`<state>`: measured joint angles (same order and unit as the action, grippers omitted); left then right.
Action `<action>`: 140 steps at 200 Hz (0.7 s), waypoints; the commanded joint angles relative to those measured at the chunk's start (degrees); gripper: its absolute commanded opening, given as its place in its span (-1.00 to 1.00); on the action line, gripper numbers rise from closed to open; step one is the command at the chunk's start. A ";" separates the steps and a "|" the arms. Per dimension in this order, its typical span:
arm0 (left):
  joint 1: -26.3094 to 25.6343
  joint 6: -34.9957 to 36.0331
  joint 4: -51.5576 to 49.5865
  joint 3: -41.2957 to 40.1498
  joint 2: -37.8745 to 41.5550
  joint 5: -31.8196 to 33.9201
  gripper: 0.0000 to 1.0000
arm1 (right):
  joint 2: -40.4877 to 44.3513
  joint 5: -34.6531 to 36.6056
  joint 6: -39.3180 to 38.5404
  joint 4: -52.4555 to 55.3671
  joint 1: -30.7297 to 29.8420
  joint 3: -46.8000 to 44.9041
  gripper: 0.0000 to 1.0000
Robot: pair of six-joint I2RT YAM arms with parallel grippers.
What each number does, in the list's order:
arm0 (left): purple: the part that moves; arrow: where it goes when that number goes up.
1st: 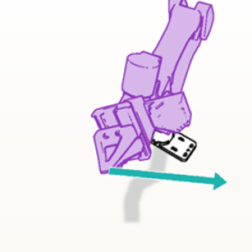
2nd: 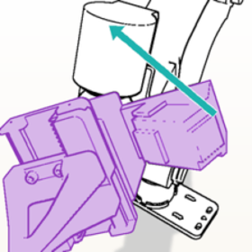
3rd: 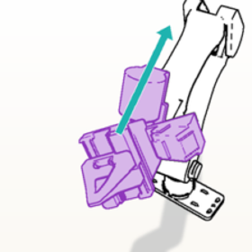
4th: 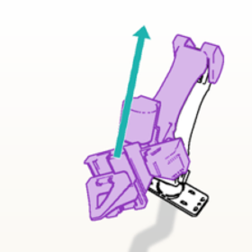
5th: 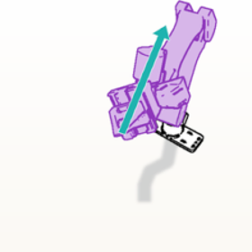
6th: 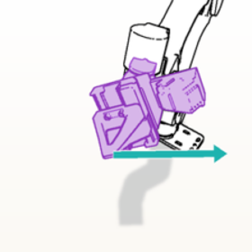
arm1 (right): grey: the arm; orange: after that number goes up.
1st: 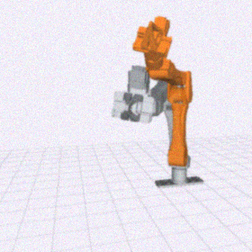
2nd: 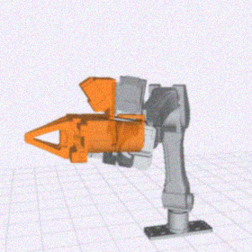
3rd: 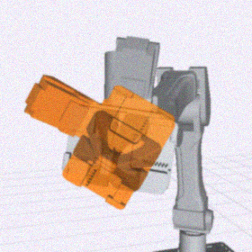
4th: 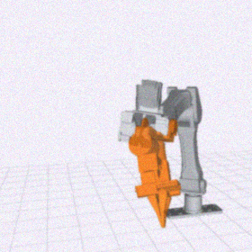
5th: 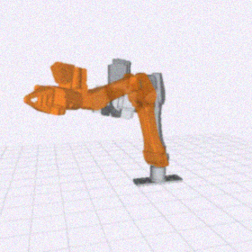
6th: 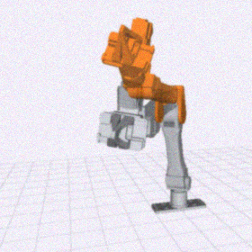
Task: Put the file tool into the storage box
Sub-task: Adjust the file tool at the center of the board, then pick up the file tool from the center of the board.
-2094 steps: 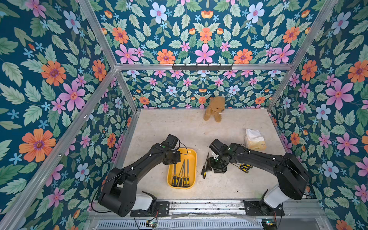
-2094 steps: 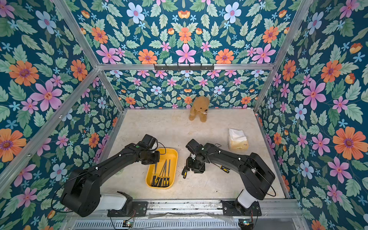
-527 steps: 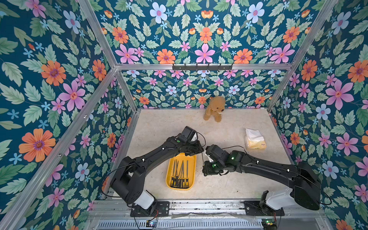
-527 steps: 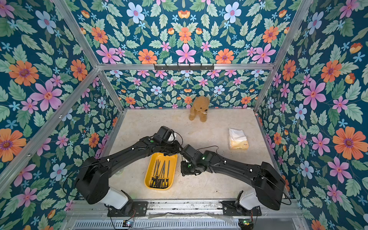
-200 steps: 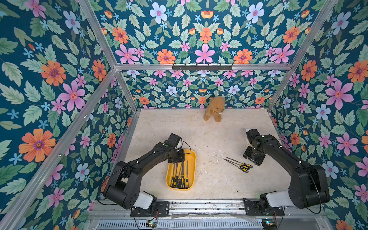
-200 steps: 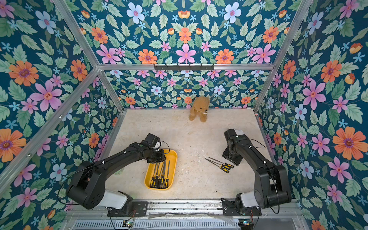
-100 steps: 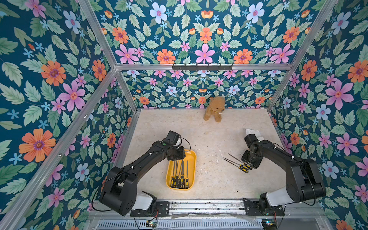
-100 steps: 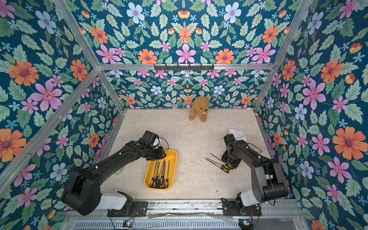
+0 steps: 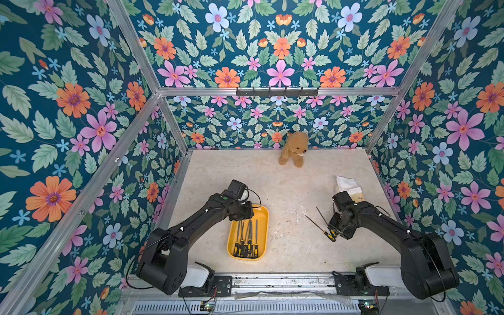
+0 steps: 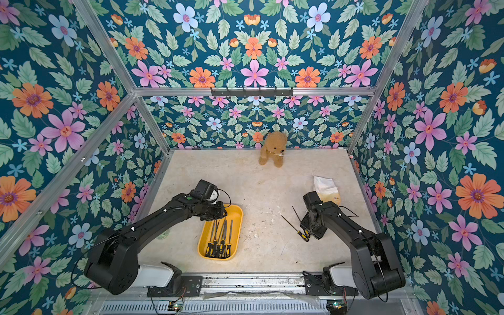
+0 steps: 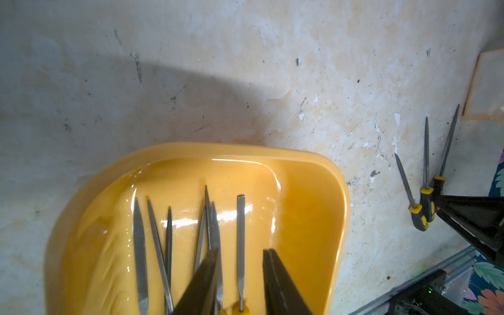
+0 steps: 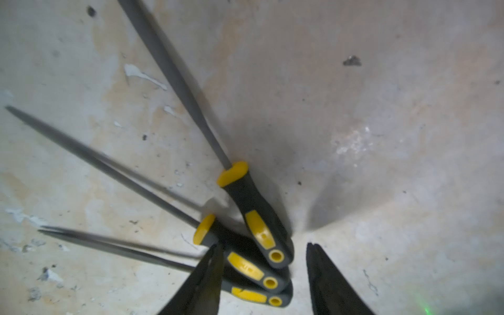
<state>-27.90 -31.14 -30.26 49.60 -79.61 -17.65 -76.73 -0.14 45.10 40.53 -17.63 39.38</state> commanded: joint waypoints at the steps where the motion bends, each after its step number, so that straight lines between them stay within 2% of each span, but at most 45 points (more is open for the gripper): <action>1: -0.05 0.40 0.20 -0.21 0.09 -0.01 -0.33 | -1.26 1.20 -0.47 1.17 -0.08 1.07 0.04; 33: 0.00 0.63 0.11 -0.47 0.53 0.33 -0.33 | -3.89 2.46 -2.17 1.61 0.58 3.54 -0.03; 45: -0.05 0.59 0.11 -0.63 0.72 0.17 -0.33 | -4.92 2.31 -2.86 1.34 0.66 4.03 -0.12; 100: -0.05 0.91 0.19 -1.00 0.87 0.48 -0.35 | -7.82 2.09 -4.16 -1.54 1.37 1.59 -0.33; 140: -0.05 0.98 -0.09 -0.02 0.83 0.16 -0.35 | -6.39 4.35 -6.12 0.67 1.45 3.25 -0.84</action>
<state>-27.90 -30.96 -30.04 48.75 -78.91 -17.69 -84.07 1.54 40.80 39.62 -16.29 42.11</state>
